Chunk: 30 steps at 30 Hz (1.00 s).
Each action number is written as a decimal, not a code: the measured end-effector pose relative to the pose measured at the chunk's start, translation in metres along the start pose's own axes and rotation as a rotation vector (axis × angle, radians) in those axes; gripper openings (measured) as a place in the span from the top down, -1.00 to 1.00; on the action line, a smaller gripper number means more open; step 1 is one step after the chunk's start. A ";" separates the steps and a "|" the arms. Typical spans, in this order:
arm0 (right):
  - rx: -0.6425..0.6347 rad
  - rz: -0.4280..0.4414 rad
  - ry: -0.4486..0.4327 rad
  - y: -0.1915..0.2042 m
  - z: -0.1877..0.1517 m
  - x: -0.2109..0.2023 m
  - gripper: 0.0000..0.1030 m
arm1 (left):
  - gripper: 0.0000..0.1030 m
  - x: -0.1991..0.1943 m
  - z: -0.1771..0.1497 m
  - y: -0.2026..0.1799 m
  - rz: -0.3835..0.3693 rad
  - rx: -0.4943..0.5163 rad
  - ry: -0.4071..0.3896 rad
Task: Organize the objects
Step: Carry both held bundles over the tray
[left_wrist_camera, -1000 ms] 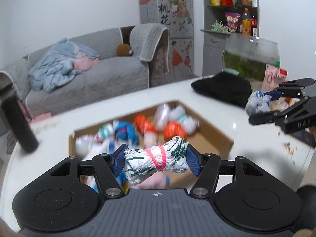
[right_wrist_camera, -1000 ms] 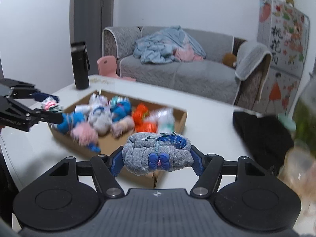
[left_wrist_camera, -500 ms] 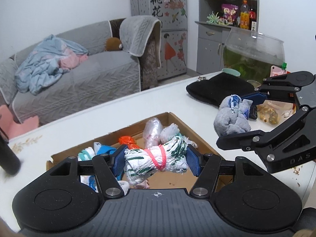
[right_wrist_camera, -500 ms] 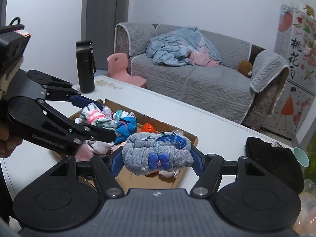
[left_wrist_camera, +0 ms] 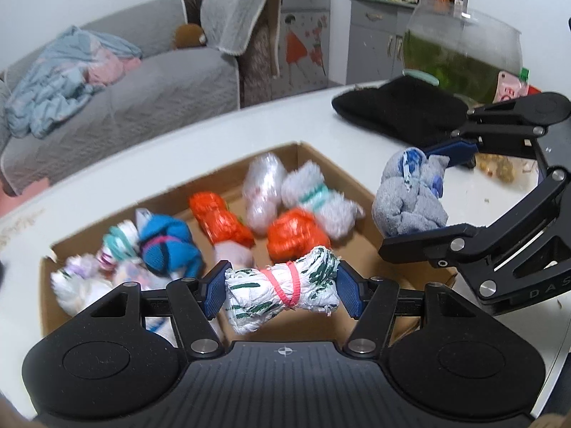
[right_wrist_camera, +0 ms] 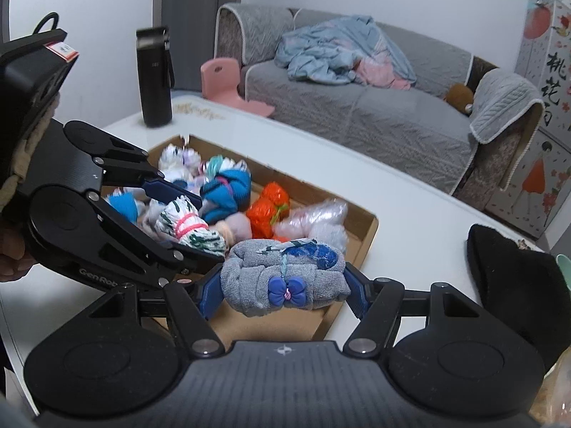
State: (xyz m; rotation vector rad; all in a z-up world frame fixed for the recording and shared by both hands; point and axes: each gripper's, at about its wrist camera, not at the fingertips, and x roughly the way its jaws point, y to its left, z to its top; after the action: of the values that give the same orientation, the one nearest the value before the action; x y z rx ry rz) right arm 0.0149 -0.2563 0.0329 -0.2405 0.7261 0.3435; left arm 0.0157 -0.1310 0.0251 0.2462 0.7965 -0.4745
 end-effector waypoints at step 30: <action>-0.129 0.088 0.147 0.003 -0.015 0.059 -0.26 | -0.32 0.042 -0.022 0.016 0.096 -0.115 0.077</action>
State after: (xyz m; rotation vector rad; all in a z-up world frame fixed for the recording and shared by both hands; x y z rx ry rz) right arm 0.0462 -0.2454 -0.0186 -0.3591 0.8622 0.4605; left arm 0.0348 -0.1217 -0.0199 0.1955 0.8801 -0.3293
